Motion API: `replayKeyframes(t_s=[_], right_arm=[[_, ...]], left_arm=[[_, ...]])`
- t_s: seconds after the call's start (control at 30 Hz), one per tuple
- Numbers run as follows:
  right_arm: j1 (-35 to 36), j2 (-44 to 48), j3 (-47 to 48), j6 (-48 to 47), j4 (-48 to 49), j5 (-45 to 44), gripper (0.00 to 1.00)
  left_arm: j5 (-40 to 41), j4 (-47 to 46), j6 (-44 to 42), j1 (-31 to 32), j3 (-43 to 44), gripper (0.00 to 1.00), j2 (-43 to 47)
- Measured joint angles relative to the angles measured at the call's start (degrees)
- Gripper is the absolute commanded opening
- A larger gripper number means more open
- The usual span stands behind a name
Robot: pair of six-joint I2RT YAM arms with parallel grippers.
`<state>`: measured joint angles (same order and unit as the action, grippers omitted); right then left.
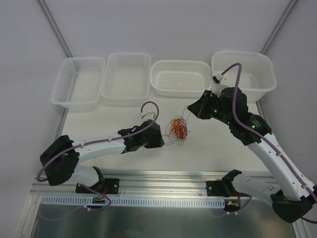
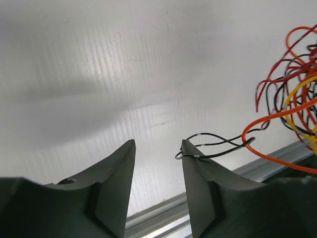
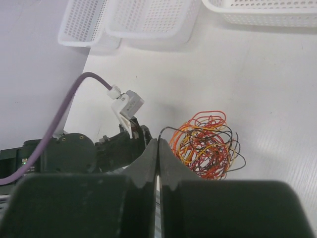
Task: Untangle the cables
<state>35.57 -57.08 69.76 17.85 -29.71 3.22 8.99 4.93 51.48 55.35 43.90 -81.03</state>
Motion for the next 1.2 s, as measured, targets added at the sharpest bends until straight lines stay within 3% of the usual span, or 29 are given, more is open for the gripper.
replayKeyframes(t_s=[0.07, 0.1, 0.17, 0.4, 0.67, 1.2], right_arm=[[0.0, -0.42, 1.09, -0.79, -0.09, 0.83, 0.01], [0.04, -0.7, 1.73, -1.14, -0.17, 1.2, 0.01], [0.04, -1.44, 3.45, -1.86, -0.7, 1.97, 0.01], [0.09, -2.69, 10.58, -5.79, -1.07, 3.39, 0.01], [-2.67, 0.42, 11.58, -11.39, -5.97, -2.71, 0.01], [-19.34, 5.01, 14.32, -15.98, -14.93, -9.07, 0.01]], left_arm=[[1.81, 0.11, -0.61, -0.68, -2.19, 0.23, 4.15], [2.4, 0.04, -0.76, -1.16, -3.32, 0.11, 5.86], [2.56, 0.31, -0.76, -3.28, -5.42, 0.0, 8.24], [1.84, 4.31, -0.92, -16.7, -11.08, 0.0, 11.06], [3.32, 11.63, -4.72, -29.9, -11.15, 0.0, 15.96], [9.77, 27.36, -12.39, -53.33, 2.91, 0.0, 17.94]])
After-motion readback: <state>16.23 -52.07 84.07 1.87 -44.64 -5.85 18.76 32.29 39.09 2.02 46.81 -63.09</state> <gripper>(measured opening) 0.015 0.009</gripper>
